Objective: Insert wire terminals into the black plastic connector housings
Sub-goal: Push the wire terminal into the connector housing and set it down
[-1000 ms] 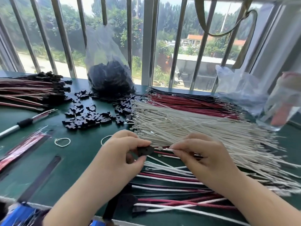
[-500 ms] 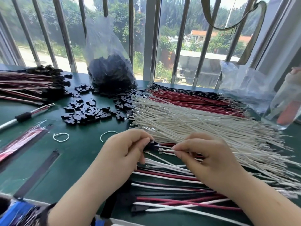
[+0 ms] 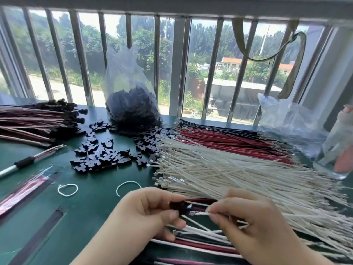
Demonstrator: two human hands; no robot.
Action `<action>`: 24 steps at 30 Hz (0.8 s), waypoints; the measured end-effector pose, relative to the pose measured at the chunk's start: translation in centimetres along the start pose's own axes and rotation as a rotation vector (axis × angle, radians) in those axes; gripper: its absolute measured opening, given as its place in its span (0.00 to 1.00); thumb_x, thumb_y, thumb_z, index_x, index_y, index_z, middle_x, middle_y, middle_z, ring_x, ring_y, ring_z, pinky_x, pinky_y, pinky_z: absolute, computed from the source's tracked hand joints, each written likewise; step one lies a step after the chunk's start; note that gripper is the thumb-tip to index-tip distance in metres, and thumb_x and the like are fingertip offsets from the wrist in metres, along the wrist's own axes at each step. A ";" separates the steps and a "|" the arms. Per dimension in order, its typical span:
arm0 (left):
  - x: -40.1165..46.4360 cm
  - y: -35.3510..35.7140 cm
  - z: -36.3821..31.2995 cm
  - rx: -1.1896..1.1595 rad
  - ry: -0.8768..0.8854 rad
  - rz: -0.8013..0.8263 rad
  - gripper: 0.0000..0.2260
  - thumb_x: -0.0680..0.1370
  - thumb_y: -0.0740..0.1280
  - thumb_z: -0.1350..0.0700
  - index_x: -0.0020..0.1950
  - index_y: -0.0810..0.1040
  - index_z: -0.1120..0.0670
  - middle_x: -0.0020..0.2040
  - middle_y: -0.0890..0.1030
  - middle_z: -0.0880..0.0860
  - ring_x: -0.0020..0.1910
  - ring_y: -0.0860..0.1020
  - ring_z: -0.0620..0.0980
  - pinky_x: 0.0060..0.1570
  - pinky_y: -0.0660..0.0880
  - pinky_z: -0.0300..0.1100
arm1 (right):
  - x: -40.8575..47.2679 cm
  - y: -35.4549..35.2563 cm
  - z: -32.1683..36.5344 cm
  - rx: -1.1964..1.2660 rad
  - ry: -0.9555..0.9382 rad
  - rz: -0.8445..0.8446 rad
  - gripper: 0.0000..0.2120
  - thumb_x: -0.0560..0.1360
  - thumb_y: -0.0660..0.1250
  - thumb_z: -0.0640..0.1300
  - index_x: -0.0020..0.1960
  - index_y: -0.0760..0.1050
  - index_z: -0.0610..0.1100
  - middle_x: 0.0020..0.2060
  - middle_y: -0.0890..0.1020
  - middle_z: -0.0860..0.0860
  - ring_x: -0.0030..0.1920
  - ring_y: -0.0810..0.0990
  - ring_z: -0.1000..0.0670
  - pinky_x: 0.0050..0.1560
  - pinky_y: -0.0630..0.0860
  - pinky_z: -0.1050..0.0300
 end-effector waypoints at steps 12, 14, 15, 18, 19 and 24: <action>0.0 -0.1 -0.1 0.330 0.233 -0.087 0.17 0.62 0.76 0.72 0.36 0.80 0.50 0.37 0.85 0.51 0.35 0.84 0.51 0.38 0.81 0.39 | 0.2 0.4 -0.2 0.053 0.076 0.101 0.06 0.70 0.65 0.56 0.44 0.80 0.58 0.37 0.80 0.61 0.34 0.79 0.55 0.33 0.76 0.58; -0.1 -0.1 -0.2 0.352 0.287 -0.108 0.16 0.61 0.76 0.73 0.35 0.79 0.53 0.41 0.85 0.49 0.37 0.84 0.49 0.38 0.81 0.38 | 0.2 0.6 -0.3 0.077 0.092 0.115 0.07 0.70 0.65 0.56 0.45 0.79 0.58 0.37 0.80 0.61 0.36 0.80 0.55 0.33 0.76 0.59; -0.2 -0.2 -0.2 0.348 0.306 -0.108 0.16 0.61 0.76 0.74 0.34 0.79 0.53 0.42 0.85 0.49 0.38 0.84 0.49 0.39 0.80 0.38 | 0.2 0.6 -0.3 0.088 0.099 0.120 0.07 0.70 0.65 0.56 0.45 0.79 0.58 0.37 0.80 0.61 0.36 0.80 0.55 0.34 0.76 0.60; -0.5 -0.3 -0.5 0.329 0.345 -0.089 0.17 0.60 0.77 0.73 0.30 0.78 0.52 0.43 0.85 0.51 0.38 0.84 0.51 0.38 0.80 0.38 | 0.1 0.5 -0.5 0.114 0.120 0.126 0.07 0.69 0.65 0.57 0.44 0.79 0.58 0.37 0.80 0.63 0.38 0.80 0.57 0.34 0.73 0.68; -0.5 -0.3 -0.6 0.327 0.361 -0.087 0.16 0.60 0.79 0.70 0.29 0.79 0.51 0.43 0.85 0.51 0.38 0.84 0.51 0.38 0.80 0.37 | 0.2 0.5 -0.5 0.126 0.130 0.126 0.07 0.69 0.65 0.56 0.44 0.80 0.58 0.37 0.80 0.63 0.38 0.80 0.57 0.34 0.72 0.69; -0.8 -0.3 -0.8 0.290 0.408 -0.102 0.10 0.55 0.77 0.59 0.28 0.79 0.48 0.42 0.85 0.52 0.37 0.84 0.49 0.37 0.80 0.36 | 0.2 0.4 -0.6 0.139 0.154 0.141 0.05 0.69 0.68 0.51 0.44 0.80 0.58 0.36 0.80 0.63 0.39 0.79 0.57 0.33 0.71 0.69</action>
Point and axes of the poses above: each hand's wrist, its own x-axis towards the middle knuckle, its own y-axis out of the palm, z = x × y, the point moved 5 cm from there along x, towards the middle knuckle
